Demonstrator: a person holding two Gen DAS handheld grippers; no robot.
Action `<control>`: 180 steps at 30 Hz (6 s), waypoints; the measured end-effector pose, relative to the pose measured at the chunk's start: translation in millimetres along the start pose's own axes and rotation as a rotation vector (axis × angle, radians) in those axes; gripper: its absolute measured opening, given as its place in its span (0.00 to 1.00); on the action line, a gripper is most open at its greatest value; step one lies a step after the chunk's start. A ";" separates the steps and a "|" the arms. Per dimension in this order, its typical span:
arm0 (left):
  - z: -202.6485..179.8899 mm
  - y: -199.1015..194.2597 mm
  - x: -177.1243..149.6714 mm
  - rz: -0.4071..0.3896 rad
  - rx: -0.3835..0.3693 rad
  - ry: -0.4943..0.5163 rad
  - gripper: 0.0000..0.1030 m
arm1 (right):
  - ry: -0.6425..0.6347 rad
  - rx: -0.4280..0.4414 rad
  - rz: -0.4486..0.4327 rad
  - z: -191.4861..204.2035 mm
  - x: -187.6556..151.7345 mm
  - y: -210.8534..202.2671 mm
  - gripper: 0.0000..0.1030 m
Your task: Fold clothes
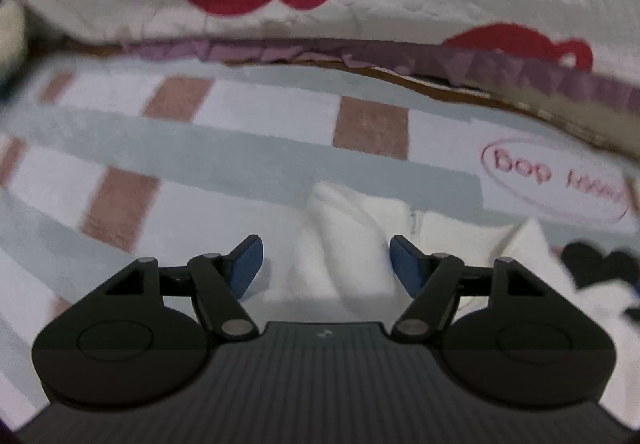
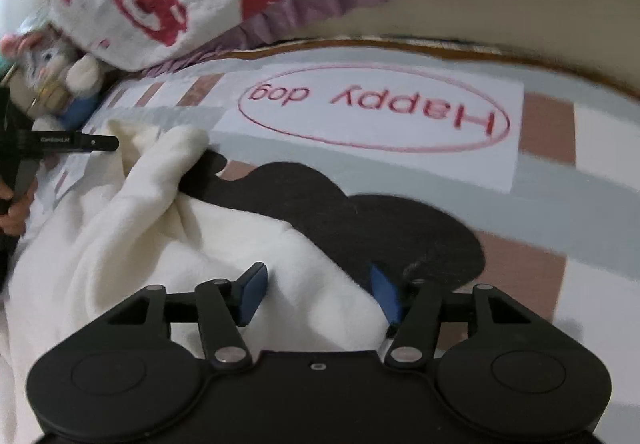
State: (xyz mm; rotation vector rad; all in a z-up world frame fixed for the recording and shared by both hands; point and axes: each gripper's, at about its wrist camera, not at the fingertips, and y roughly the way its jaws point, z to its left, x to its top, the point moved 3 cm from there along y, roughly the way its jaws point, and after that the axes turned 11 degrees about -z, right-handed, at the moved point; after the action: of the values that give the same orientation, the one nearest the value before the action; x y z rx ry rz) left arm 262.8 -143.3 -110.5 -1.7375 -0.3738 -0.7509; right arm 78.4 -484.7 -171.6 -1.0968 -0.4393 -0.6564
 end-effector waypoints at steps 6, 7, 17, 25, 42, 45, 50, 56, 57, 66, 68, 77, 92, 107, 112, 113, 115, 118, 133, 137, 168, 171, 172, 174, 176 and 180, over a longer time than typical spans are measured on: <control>4.3 21.0 -21.5 0.124 -0.063 -0.024 0.78 | -0.002 0.006 -0.012 7.4 -4.4 3.8 0.68; 2.4 22.6 -25.1 0.130 -0.057 0.002 0.78 | -0.005 0.015 -0.012 10.2 -6.3 4.0 0.68; -32.4 1.6 -37.6 0.050 -0.015 0.296 0.20 | -0.109 -0.033 -0.257 48.2 -18.4 -5.7 0.10; -32.4 -109.7 36.2 -0.305 0.008 0.229 0.09 | -0.171 -0.210 -0.649 78.2 26.3 -91.2 0.07; -41.3 -90.7 65.2 -0.336 0.156 0.060 0.62 | -0.093 -0.162 -0.798 56.9 121.6 -133.1 0.57; -40.1 -76.9 -2.8 -0.199 0.117 0.061 0.62 | 0.008 -0.229 -0.669 11.7 82.0 -110.9 0.57; -69.8 -88.5 -90.1 -0.121 -0.022 0.080 0.62 | 0.194 -0.191 -0.489 -36.8 -3.2 -105.9 0.55; -113.3 -112.2 -142.7 -0.131 -0.160 0.168 0.63 | 0.229 -0.099 -0.309 -23.7 -57.9 -93.9 0.55; -117.3 -114.7 -149.9 -0.130 -0.191 0.165 0.63 | 0.229 -0.089 -0.289 -19.0 -63.5 -91.7 0.55; -116.2 -118.7 -173.5 -0.117 -0.318 0.087 0.63 | 0.319 0.070 -0.177 16.6 -75.2 -83.6 0.56; -114.1 -118.0 -174.7 -0.110 -0.332 0.067 0.63 | 0.400 0.126 -0.162 19.5 -80.4 -84.0 0.56; -110.6 -113.6 -186.9 -0.074 -0.374 0.056 0.63 | 0.444 0.060 0.021 50.2 -109.4 -52.0 0.53; -118.5 -160.5 -173.6 -0.081 -0.659 -0.060 0.70 | 0.231 0.285 -0.086 141.6 -24.6 -73.8 0.11; -66.1 -148.8 -142.9 -0.305 -0.231 0.026 0.08 | 0.139 0.318 -0.172 159.0 3.2 -84.4 0.14; -28.0 -133.3 -134.5 -0.321 -0.089 -0.067 0.08 | -0.238 -0.150 -0.197 124.8 -9.8 -74.7 0.51; -28.4 -132.8 -133.6 -0.328 -0.082 -0.060 0.09 | -0.263 -0.196 -0.169 117.4 -16.0 -68.0 0.51; -33.0 -139.9 -129.1 -0.366 -0.071 -0.018 0.09 | -0.250 -0.216 -0.144 106.8 -24.8 -58.6 0.51; -29.1 -150.5 -122.9 -0.425 -0.034 -0.008 0.09 | -0.160 -0.162 -0.146 102.2 -31.7 -46.3 0.53; 30.6 -146.1 -120.1 -0.345 -0.089 -0.325 0.09 | -0.072 -0.067 -0.283 126.3 102.8 25.1 0.32; 33.7 -133.7 -127.0 -0.280 -0.112 -0.375 0.10 | -0.192 -0.048 -0.322 154.0 141.4 36.0 0.30; 32.8 -141.2 -121.2 -0.295 0.137 -0.147 0.13 | 0.129 -0.155 -0.242 108.3 13.6 24.2 0.60; 38.0 -141.0 -122.8 -0.270 0.042 -0.235 0.13 | 0.174 -0.152 -0.252 96.9 19.3 26.0 0.60; 41.9 -139.6 -123.9 -0.262 0.023 -0.268 0.13 | 0.186 -0.146 -0.248 95.2 20.2 28.3 0.60; 48.9 -137.9 -125.6 -0.253 0.002 -0.310 0.13 | 0.206 -0.133 -0.237 92.4 21.6 33.6 0.60; 53.6 -137.2 -127.0 -0.248 -0.019 -0.348 0.14 | 0.200 -0.128 -0.212 94.3 21.3 43.9 0.60; 56.7 -136.5 -128.0 -0.249 -0.062 -0.393 0.14 | 0.181 -0.150 -0.196 98.5 19.6 66.8 0.60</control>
State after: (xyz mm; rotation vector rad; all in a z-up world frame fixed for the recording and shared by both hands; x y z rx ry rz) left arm 102.2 -32.3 -101.4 -1.9189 -0.8541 -0.5961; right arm 137.4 -379.7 -164.4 -1.1323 -0.3479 -0.9661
